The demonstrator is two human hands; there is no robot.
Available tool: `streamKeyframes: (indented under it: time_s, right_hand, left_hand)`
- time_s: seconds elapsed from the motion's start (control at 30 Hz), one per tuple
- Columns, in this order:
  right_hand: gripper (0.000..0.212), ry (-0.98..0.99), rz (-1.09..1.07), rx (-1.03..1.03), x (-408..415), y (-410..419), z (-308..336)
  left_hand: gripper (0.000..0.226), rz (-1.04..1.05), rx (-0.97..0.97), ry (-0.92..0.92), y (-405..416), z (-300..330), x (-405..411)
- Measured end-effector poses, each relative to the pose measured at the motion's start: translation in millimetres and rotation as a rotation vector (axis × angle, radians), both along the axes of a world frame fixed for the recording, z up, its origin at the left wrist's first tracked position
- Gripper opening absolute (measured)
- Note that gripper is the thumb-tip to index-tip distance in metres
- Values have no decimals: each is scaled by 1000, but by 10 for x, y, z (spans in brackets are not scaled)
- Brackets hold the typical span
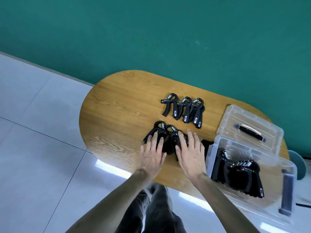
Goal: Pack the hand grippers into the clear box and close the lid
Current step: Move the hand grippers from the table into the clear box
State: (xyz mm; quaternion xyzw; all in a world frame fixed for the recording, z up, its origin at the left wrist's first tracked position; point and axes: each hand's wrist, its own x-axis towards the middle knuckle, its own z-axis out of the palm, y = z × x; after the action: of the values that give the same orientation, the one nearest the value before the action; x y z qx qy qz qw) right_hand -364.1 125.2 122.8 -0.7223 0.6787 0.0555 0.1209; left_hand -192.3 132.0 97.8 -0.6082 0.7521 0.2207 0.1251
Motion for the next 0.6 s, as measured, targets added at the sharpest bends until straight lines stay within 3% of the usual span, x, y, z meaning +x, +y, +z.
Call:
streamKeyframes:
  time_s: [0.33,0.6]
  right_hand:
    - [54,77,151,100,3,-661,-447]
    - [52,69,236,80,68,-1441,-905]
  left_hand:
    - [69,66,63,-59,-269,-602,84]
    - [69,117,67,3,-633,-1057,2]
